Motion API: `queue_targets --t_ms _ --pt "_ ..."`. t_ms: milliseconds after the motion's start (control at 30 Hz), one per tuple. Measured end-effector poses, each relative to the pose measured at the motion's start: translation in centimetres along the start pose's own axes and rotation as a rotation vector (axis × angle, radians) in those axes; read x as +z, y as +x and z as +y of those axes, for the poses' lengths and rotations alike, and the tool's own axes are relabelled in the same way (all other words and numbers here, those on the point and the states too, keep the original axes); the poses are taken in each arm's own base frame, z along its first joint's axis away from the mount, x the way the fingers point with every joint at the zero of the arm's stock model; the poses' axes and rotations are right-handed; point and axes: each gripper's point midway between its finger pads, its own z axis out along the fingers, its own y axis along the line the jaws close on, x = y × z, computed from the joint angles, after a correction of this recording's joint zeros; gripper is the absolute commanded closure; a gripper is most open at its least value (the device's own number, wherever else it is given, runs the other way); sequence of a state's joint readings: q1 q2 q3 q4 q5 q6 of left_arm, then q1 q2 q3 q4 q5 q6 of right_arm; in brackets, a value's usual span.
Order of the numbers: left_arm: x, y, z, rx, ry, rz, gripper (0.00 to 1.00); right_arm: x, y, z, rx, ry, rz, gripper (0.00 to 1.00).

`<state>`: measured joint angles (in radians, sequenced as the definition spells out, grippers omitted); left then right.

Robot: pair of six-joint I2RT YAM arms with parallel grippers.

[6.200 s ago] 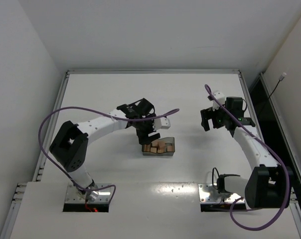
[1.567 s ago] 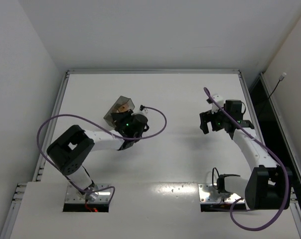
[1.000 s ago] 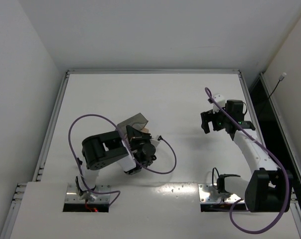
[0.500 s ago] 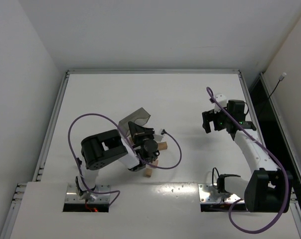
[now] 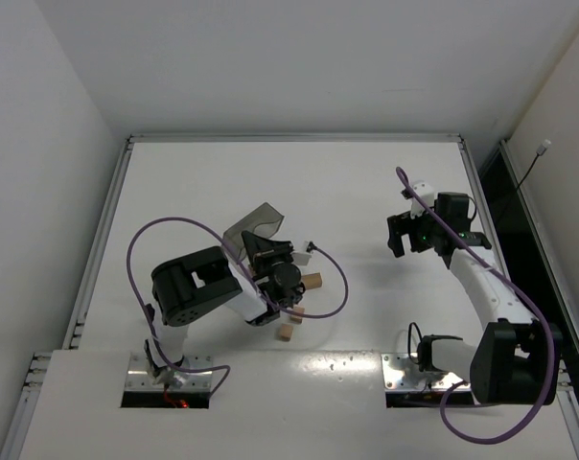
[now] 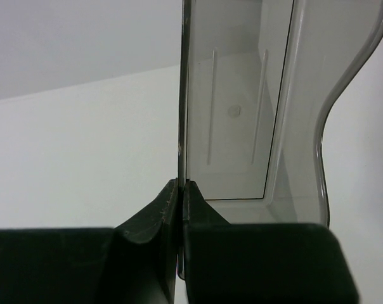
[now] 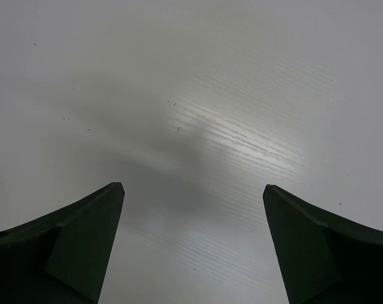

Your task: Build the wood block tower

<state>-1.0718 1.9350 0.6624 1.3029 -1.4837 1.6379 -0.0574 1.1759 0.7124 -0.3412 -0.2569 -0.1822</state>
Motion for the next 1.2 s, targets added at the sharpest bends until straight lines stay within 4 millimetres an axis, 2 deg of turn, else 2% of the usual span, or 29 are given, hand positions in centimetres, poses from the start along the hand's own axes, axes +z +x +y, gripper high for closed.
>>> queue_targets --t_ms 333,533,600,700,767,933,1100,1200 --pt "0.0 -1.7 2.2 -0.040 -0.007 0.002 1.00 0.0 0.3 0.2 0.003 -0.009 0.010 0.12" --pt "-2.0 -4.3 4.8 -0.063 -0.019 -0.057 1.00 0.2 0.6 0.4 0.008 -0.020 0.026 0.12" --pt "-2.6 -5.5 6.5 -0.100 -0.022 -0.070 1.00 0.3 0.9 0.4 0.012 -0.024 0.036 0.12" --pt "-3.7 -7.4 10.5 -0.202 -0.030 -0.099 1.00 0.4 1.2 0.5 0.015 -0.030 0.048 0.12" --pt "-4.5 -7.8 12.8 -0.267 -0.032 -0.120 1.00 0.5 1.3 0.5 0.017 -0.032 0.051 0.12" --pt "-5.7 -8.2 16.7 -0.368 -0.028 -0.138 1.00 0.7 1.4 0.5 0.020 -0.035 0.061 0.12" --pt "-5.7 -7.9 22.9 -0.542 -0.026 -0.132 1.00 1.1 1.8 0.6 0.027 -0.043 0.083 0.12" --pt "-5.7 -7.1 25.4 -0.637 -0.025 -0.129 1.00 1.3 2.1 0.6 0.032 -0.051 0.096 0.12"
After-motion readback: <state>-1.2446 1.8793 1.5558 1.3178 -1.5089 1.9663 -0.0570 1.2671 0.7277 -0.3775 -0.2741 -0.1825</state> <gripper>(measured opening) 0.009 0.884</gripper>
